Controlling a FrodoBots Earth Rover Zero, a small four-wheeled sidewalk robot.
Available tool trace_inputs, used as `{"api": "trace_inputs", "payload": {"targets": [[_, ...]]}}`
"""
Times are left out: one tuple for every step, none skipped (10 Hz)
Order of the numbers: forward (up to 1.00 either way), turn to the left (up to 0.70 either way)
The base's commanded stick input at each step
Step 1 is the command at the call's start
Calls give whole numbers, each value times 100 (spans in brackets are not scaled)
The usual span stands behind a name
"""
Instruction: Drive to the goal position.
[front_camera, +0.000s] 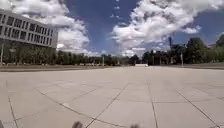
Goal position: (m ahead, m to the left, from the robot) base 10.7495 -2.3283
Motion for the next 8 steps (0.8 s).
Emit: {"api": "trace_inputs", "payload": {"targets": [[6,0],[6,0],[6,0],[6,0],[6,0],[6,0],[6,0],[6,0]]}}
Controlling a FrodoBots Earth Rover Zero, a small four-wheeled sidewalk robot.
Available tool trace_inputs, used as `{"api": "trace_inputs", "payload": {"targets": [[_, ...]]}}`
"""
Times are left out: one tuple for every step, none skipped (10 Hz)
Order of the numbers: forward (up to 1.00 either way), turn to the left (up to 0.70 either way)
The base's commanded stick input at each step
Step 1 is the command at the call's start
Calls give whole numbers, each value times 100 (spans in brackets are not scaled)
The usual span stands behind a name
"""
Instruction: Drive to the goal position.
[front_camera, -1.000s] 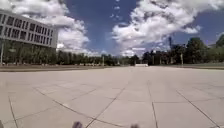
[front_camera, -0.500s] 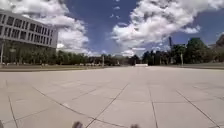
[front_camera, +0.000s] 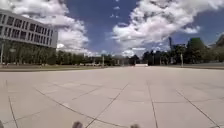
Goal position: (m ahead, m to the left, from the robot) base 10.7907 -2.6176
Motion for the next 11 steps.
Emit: {"api": "trace_inputs", "payload": {"targets": [[6,0],[6,0],[6,0],[6,0],[6,0],[6,0],[6,0],[6,0],[6,0],[6,0],[6,0]]}}
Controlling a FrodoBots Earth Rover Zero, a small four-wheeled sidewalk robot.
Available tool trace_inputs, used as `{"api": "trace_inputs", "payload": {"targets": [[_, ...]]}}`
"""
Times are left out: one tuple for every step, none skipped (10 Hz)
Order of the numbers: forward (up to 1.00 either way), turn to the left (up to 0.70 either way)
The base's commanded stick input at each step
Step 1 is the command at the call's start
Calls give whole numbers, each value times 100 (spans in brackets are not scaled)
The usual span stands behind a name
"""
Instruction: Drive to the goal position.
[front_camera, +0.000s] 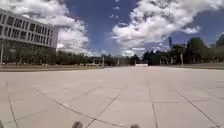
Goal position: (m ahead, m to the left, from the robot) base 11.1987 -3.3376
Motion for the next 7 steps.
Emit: {"api": "trace_inputs", "payload": {"targets": [[6,0],[6,0],[6,0],[6,0],[6,0],[6,0],[6,0]]}}
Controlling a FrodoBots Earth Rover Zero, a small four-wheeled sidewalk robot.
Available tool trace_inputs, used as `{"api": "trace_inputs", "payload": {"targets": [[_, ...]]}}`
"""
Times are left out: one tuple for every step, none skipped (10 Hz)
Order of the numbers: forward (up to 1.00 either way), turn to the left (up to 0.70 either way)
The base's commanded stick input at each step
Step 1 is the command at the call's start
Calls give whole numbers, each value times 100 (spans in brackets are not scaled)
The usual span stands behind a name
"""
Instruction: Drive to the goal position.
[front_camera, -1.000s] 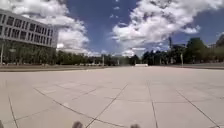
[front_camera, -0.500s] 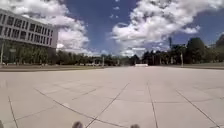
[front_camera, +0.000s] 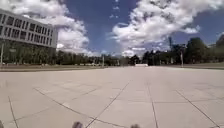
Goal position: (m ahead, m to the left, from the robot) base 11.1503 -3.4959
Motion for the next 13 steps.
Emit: {"api": "trace_inputs", "payload": {"targets": [[6,0],[6,0],[6,0],[6,0],[6,0],[6,0],[6,0],[6,0],[6,0],[6,0],[6,0],[6,0],[6,0]]}}
